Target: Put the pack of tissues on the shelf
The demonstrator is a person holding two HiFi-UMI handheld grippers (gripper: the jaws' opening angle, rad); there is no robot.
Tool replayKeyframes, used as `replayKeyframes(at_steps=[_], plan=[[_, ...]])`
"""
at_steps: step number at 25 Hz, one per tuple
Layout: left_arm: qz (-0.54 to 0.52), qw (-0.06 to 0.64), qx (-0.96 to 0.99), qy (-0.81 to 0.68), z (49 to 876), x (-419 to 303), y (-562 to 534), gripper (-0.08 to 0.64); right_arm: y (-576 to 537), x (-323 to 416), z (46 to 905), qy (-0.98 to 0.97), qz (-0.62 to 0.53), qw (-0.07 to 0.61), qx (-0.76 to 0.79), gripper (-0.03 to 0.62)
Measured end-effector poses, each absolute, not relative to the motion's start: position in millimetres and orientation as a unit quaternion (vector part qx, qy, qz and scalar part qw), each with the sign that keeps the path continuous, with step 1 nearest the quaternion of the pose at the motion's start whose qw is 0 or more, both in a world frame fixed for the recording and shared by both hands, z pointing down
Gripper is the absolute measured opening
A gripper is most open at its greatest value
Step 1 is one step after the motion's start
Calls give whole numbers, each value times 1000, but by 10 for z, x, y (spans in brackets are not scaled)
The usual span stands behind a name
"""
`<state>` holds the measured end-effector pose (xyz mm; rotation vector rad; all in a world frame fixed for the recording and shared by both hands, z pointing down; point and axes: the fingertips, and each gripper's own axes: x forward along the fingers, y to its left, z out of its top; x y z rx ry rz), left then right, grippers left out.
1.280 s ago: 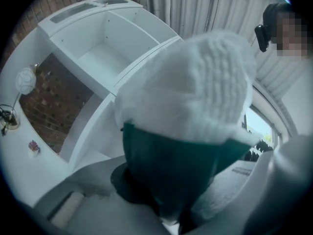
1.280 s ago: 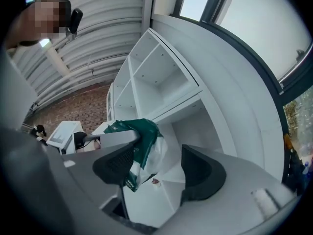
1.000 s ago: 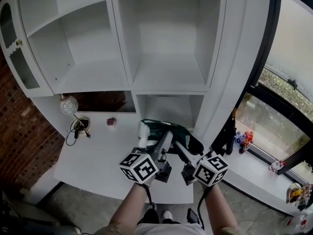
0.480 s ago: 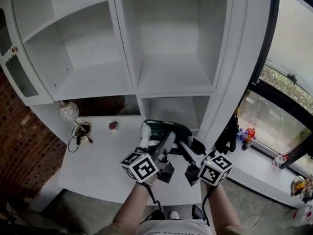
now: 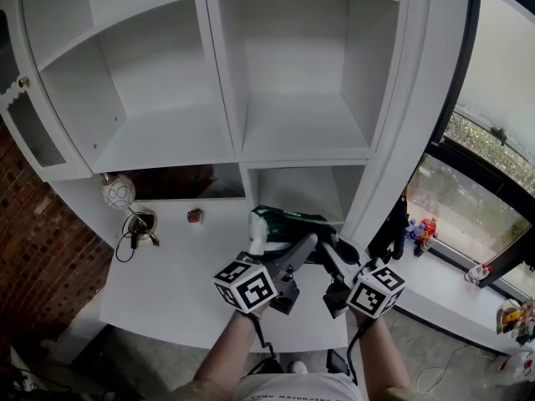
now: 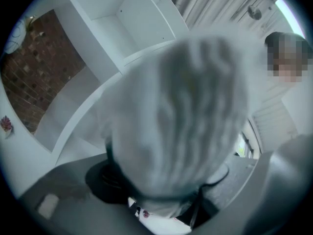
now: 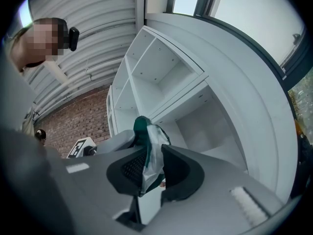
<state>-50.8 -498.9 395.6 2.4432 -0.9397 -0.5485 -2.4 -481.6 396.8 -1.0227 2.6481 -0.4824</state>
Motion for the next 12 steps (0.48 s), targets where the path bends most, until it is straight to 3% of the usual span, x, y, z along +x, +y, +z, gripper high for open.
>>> replayKeyframes(at_steps=[12], plan=[[-179,205,880,-388,4104,-1022,-4844,403,-4870,69,3911,907,-149,146,-365,52]])
